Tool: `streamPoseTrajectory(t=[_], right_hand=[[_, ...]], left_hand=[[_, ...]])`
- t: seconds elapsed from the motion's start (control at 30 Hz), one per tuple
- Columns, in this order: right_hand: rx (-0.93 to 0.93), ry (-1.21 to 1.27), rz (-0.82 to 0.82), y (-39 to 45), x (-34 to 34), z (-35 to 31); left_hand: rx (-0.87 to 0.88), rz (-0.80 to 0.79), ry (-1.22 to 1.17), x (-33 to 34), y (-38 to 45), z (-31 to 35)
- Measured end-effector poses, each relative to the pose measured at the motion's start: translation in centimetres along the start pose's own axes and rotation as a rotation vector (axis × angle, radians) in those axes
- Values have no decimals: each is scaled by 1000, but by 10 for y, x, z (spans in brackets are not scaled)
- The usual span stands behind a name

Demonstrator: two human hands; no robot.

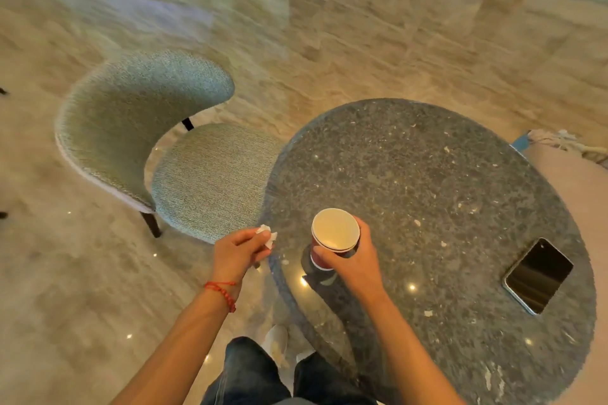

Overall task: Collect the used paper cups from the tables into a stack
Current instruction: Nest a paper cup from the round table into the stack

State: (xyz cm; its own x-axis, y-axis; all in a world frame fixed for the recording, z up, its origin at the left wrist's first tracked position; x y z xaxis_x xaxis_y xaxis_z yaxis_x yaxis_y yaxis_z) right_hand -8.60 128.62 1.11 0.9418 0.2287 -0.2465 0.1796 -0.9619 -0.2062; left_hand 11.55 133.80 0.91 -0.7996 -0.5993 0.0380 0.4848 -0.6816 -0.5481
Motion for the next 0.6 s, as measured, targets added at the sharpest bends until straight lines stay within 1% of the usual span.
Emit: streamPoseTrajectory(t=[0.3,0.43,0.6], right_hand=[[-138,-36,-435,-7,49,-22],[-195,-82,-643,-30,90,-28],[-291,-186,-892,-85,156,-36]], left_hand=[[29,396,-342,-70,-72,-40],[61,561,-487,-108,-117,-66],[97,812,-633,-161,-183,-99]])
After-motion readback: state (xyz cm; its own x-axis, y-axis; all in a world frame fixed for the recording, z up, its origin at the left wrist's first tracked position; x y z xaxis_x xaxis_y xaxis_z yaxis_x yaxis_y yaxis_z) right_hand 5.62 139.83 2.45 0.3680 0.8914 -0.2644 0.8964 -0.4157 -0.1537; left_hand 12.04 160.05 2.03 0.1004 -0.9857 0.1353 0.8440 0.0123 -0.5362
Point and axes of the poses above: each hand's wrist, its own y-axis towards the middle knuckle, its own x-axis out of the palm, z = x × y, the point moved 2 cm from there along y, towards the middle knuckle, and after that the axes turned 1 degree about z, right-handed, at the moved point
